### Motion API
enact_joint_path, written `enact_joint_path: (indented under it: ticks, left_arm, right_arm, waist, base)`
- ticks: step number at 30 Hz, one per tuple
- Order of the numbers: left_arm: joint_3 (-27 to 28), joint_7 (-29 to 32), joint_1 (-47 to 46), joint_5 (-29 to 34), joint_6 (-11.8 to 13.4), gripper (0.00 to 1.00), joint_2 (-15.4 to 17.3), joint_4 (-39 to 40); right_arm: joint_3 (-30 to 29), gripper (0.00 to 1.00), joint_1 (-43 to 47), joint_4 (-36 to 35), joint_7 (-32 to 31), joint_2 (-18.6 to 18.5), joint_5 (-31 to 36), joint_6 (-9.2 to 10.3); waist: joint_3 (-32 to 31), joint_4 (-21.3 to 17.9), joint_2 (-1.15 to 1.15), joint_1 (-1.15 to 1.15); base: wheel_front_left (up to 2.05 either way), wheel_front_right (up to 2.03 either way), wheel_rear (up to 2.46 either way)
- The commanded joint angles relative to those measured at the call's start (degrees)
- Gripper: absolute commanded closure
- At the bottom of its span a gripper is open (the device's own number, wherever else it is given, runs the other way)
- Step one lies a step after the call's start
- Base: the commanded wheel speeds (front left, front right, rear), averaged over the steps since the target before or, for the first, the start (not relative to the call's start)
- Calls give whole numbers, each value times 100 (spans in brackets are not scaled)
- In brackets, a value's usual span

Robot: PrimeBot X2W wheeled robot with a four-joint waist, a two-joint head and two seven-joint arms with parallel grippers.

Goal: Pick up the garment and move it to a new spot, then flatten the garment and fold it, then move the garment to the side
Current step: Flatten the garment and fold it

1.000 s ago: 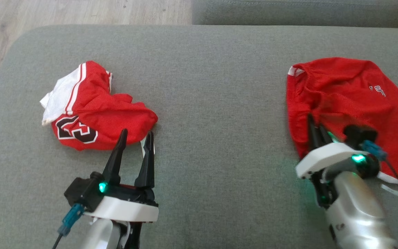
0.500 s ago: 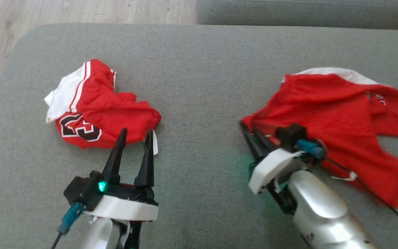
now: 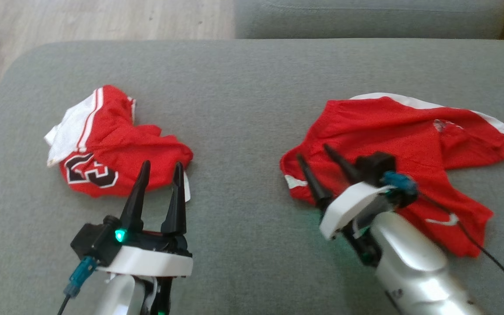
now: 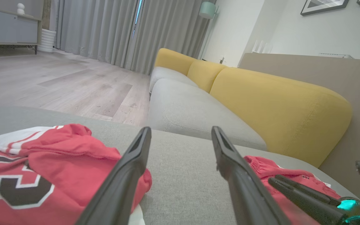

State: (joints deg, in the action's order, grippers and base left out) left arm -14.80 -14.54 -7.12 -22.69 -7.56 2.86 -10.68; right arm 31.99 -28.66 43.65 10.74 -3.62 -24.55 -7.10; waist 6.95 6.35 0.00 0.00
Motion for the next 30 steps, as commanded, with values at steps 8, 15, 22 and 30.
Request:
enact_joint_path:
  ticks: [8, 15, 22, 30]
  left_arm:
    - [300, -46, -66, 5, 8, 0, 2, 298]
    - [277, -46, -19, 23, 8, 0, 2, 347]
    - [228, -46, -71, 46, 8, 0, 2, 366]
    - [151, -46, -202, 62, 8, 0, 2, 333]
  right_arm:
    - [-1312, 0, 461, -843, 330, -323, 488, -39]
    - [-2518, 0, 1449, -2067, 422, -202, 1069, -39]
    - [-2895, 0, 2105, -2744, 424, 20, 1364, -39]
    - [-3072, 0, 1783, -2409, 348, -13, 1626, -39]
  waist:
    - [-222, -449, 0, 0]
    - [-304, -674, 0, 0]
    - [-203, -724, 0, 0]
    - [-1, -602, 0, 0]
  base:
    - [0, 0, 0]
    - [0, 0, 0]
    - [0, 0, 0]
    - [0, 0, 0]
